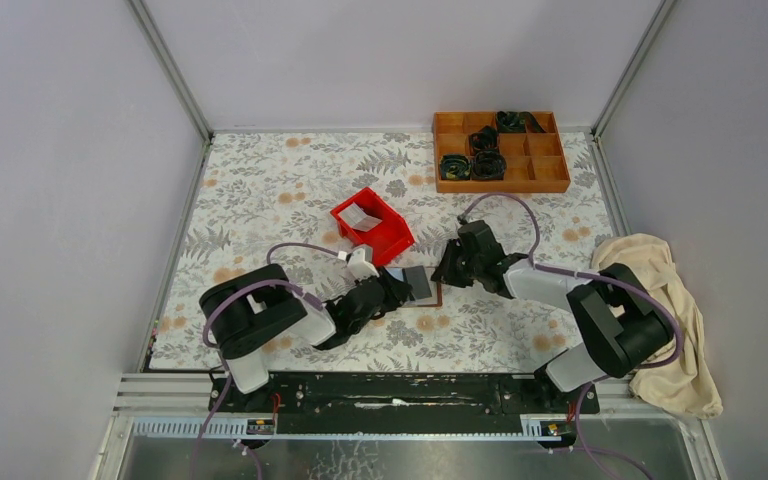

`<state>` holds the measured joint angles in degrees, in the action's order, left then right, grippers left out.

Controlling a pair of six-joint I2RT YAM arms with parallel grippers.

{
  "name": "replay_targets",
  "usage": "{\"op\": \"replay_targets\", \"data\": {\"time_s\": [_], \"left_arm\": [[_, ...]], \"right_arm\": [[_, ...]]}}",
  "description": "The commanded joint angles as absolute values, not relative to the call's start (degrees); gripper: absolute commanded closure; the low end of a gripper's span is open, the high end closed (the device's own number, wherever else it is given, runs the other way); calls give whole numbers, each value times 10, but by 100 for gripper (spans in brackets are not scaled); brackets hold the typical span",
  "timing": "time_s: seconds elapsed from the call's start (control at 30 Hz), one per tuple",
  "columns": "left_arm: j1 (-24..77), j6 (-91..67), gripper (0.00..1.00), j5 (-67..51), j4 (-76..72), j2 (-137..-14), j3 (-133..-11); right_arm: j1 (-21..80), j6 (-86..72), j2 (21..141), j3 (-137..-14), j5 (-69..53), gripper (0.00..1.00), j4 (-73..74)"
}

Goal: Put the credit cards into the card holder
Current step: Insert the credit card into the card holder.

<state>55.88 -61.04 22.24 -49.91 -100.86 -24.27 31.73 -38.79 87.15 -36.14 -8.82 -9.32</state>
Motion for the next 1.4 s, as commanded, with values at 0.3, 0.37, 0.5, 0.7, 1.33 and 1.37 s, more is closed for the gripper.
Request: {"op": "replay_targets", "data": {"time_s": [0.3, 0.37, 0.5, 0.7, 1.33, 1.37], "left_arm": [[558, -559, 76, 204, -517, -1051, -204], [558, -553, 77, 198, -536, -1049, -201], [558, -537, 76, 179, -603, -1047, -184], [559, -510, 75, 150, -659, -1041, -175], [558, -523, 78, 163, -733, -1027, -112], [557, -523, 78, 165, -725, -1027, -114]], "right_arm": [[340, -339, 870, -469, -75, 82, -15], [348, -338, 883, -482, -74, 82, -12], [360, -337, 908, -502, -79, 82, -9], [381, -333, 938, -526, -77, 82, -1], [436, -317, 1014, -593, -40, 82, 44], [436, -316, 1019, -596, -35, 82, 49]]}}
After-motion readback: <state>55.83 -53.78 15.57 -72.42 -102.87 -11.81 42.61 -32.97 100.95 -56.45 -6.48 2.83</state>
